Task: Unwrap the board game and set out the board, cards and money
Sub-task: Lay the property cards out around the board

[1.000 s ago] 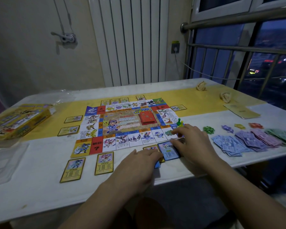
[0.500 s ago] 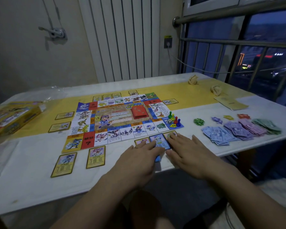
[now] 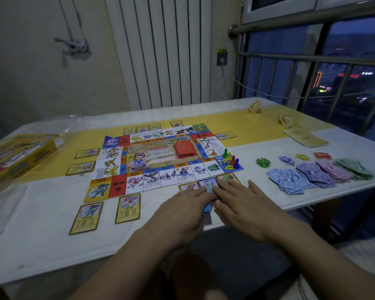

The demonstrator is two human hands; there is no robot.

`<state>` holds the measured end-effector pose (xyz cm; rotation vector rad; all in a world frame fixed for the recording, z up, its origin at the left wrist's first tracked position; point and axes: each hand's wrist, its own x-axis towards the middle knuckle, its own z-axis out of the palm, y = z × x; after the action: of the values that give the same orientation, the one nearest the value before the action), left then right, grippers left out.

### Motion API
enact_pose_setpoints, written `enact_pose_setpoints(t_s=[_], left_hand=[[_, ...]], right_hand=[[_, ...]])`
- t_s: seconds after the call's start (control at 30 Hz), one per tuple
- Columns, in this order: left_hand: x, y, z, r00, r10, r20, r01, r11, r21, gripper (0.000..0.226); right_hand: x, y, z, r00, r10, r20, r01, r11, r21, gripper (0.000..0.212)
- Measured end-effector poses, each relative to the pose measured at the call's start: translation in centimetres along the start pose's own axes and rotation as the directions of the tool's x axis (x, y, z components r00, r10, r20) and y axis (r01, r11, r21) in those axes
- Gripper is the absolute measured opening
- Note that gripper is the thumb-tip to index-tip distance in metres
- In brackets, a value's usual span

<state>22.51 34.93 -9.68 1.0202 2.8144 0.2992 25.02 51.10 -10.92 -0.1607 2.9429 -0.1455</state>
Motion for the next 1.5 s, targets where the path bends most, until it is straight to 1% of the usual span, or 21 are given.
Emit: enact_pose_setpoints(t_s=[0.23,0.33,0.4,0.47,0.5,0.53,0.57,0.6,0.63,0.67,0.73,0.8,0.83,0.93,1.0,1.07,1.1,1.2,1.27,1.4,1.5], left_hand=[[0.5,-0.3,0.4,1.0,-0.002,-0.022,0.001,1.0,-0.006,0.059],[0.6,-0.5,0.3,0.999,0.012,-0.05,-0.013,1.0,-0.023,0.059],[0.6,-0.9,-0.1,0.993,0.038,-0.111,-0.049,0.995,-0.092,0.056],[0.5,-1.4,-0.9,0.983,-0.002,-0.185,-0.051,0.957,-0.284,0.053],[0.3,-1.6,-1.4,0.975,-0.052,-0.218,-0.056,0.886,-0.461,0.051],[0.1,-1.7,-1.9,0.964,-0.118,-0.237,-0.076,0.735,-0.673,0.047],[-0.2,-1.6,-2.6,0.955,-0.2,-0.219,-0.093,0.498,-0.862,0.041],[-0.6,-1.3,-3.3,0.947,-0.279,-0.16,-0.09,0.25,-0.964,0.032],[-1.0,-1.2,-3.7,0.943,-0.318,-0.101,-0.083,0.07,-0.994,0.024],[-1.5,-1.1,-4.0,0.945,-0.322,-0.049,-0.064,-0.036,-0.997,0.026],[-2.1,-1.2,-4.0,0.96,-0.28,0.022,-0.021,-0.152,-0.988,0.046],[-2.2,-1.4,-3.6,0.97,-0.235,0.054,-0.002,-0.231,-0.973,0.065],[-2.2,-1.7,-3.2,0.972,-0.224,0.069,0.007,-0.264,-0.965,0.07],[-2.5,-2.6,-2.7,0.975,-0.192,0.11,0.042,-0.328,-0.944,0.067],[-2.9,-3.1,-2.4,0.98,-0.169,0.109,0.043,-0.354,-0.934,0.046],[-3.3,-3.5,-2.0,0.976,-0.204,0.081,0.01,-0.327,-0.945,0.024],[-3.5,-3.6,-1.6,0.972,-0.228,0.062,-0.008,-0.291,-0.957,0.022],[-4.4,-3.5,-0.4,0.965,-0.262,0.014,-0.028,-0.157,-0.987,0.023],[-4.7,-3.6,0.4,0.961,-0.278,0.01,-0.017,-0.095,-0.995,0.024],[-5.0,-3.8,1.4,0.949,-0.316,0.01,0.023,0.037,-0.999,0.026],[-4.9,-3.7,1.6,0.936,-0.352,0.013,0.059,0.122,-0.991,0.024]], right_hand=[[0.1,0.1,-0.2,1.0,0.002,0.008,-0.002,1.0,-0.018,0.055],[0.1,0.1,-0.4,1.0,-0.006,-0.023,0.006,1.0,-0.001,0.055],[0.1,0.0,-0.9,0.995,-0.026,-0.099,0.032,0.998,0.06,0.055],[0.2,-0.4,-1.9,0.97,-0.066,-0.234,0.105,0.982,0.157,0.054],[0.2,-0.7,-2.5,0.945,-0.084,-0.315,0.16,0.961,0.225,0.052],[0.2,-1.0,-3.2,0.915,-0.091,-0.393,0.226,0.923,0.312,0.049],[0.1,-1.5,-3.9,0.886,-0.086,-0.456,0.295,0.863,0.41,0.045],[0.2,-2.0,-4.4,0.868,-0.073,-0.491,0.348,0.795,0.496,0.041],[0.3,-2.5,-4.8,0.867,-0.057,-0.494,0.371,0.736,0.566,0.037],[0.6,-3.0,-5.1,0.879,-0.046,-0.474,0.373,0.685,0.626,0.033],[1.2,-3.9,-5.1,0.914,-0.03,-0.404,0.34,0.598,0.726,0.025],[1.4,-4.9,-5.2,0.936,-0.012,-0.351,0.303,0.531,0.792,0.015],[1.5,-5.3,-5.2,0.943,-0.003,-0.332,0.287,0.511,0.81,0.017],[1.8,-5.7,-5.3,0.966,0.007,-0.259,0.229,0.443,0.867,0.023],[2.1,-5.6,-5.2,0.974,-0.018,-0.224,0.21,0.43,0.878,0.021],[2.3,-5.6,-5.1,0.978,-0.04,-0.205,0.201,0.449,0.87,0.018],[2.3,-5.6,-4.9,0.98,-0.047,-0.195,0.195,0.457,0.868,0.017],[2.1,-5.6,-4.4,0.987,-0.092,-0.131,0.16,0.522,0.838,0.015],[2.0,-5.4,-4.1,0.99,-0.111,-0.091,0.139,0.585,0.799,0.016],[1.7,-4.9,-3.6,0.993,-0.079,-0.086,0.117,0.653,0.748,0.021],[1.4,-4.8,-3.7,0.991,-0.11,-0.072,0.129,0.691,0.711,0.018]])
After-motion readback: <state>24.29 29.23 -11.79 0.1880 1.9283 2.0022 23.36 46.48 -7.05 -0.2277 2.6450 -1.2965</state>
